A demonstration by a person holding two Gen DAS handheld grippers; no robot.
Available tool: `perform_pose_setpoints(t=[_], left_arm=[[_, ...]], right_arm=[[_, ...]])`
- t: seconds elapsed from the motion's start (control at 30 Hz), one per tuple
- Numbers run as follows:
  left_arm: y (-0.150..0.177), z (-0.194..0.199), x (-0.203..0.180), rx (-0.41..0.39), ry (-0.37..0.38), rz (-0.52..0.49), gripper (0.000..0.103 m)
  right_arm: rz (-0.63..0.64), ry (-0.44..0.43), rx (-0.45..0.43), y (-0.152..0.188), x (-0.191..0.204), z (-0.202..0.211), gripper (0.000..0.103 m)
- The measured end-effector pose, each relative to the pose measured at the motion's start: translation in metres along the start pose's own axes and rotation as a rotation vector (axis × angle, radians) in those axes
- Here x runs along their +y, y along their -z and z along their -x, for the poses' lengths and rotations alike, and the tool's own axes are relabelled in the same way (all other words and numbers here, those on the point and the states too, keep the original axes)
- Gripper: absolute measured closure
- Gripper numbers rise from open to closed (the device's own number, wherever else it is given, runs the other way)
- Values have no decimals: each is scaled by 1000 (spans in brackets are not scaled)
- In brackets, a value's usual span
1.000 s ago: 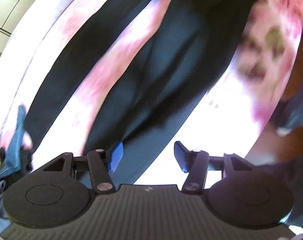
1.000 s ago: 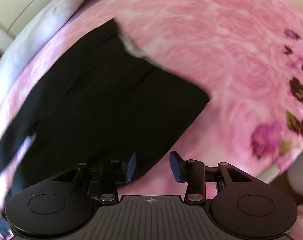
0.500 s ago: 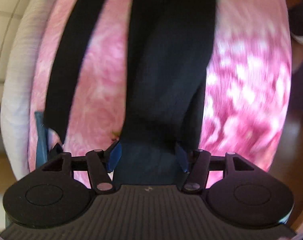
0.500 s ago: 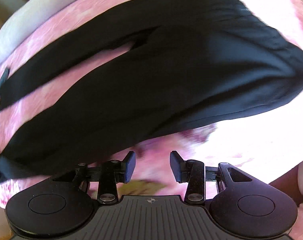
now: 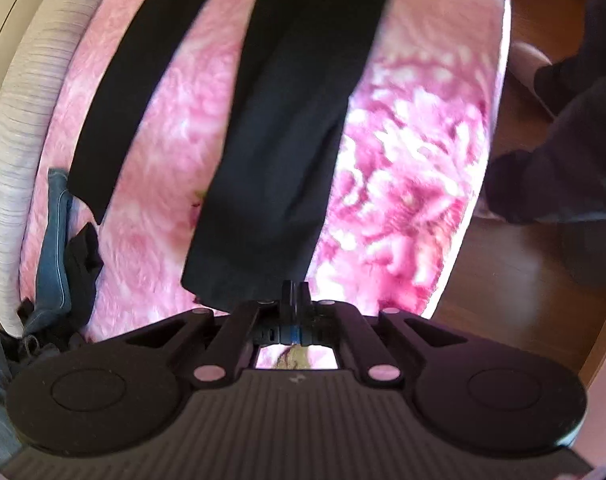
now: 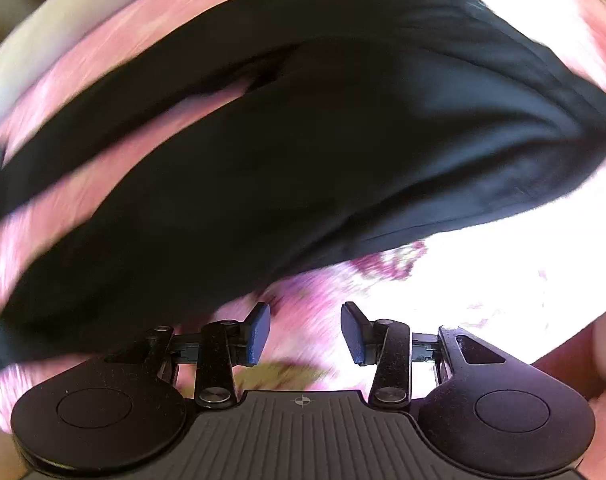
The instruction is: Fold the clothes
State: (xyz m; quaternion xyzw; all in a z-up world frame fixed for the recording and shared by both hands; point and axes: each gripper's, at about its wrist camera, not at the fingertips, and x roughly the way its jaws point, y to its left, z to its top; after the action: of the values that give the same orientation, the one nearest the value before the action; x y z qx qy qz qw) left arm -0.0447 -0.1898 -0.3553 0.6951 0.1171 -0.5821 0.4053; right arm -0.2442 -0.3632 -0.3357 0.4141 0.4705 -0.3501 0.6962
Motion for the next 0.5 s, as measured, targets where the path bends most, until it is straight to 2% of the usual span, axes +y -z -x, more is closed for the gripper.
perform_pose_setpoints(t=[0.07, 0.1, 0.13, 0.17, 0.3, 0.43, 0.47, 0.5], left_arm=[[-6, -6, -3, -11, -32, -53, 87], [-10, -10, -3, -21, -47, -76, 70], [-14, -17, -1, -28, -66, -101, 58], [-18, -24, 1, -35, -84, -126, 58], [-21, -49, 9, 9, -152, -196, 59], [-12, -72, 13, 40, -114, -243, 63], [-11, -75, 15, 31, -98, -239, 69], [-11, -76, 19, 40, -56, -217, 98]], right_arm=[[-102, -10, -11, -5, -18, -6, 60], [-150, -18, -12, -8, -26, -10, 60], [-184, -35, -12, -10, -31, -12, 60], [-217, -52, -12, -12, -36, -15, 60], [-259, -90, -7, -17, -41, -18, 59], [-226, -79, 3, -20, -39, -20, 59], [-227, -73, 6, -21, -39, -21, 59], [-228, -66, 8, -21, -40, -22, 59]])
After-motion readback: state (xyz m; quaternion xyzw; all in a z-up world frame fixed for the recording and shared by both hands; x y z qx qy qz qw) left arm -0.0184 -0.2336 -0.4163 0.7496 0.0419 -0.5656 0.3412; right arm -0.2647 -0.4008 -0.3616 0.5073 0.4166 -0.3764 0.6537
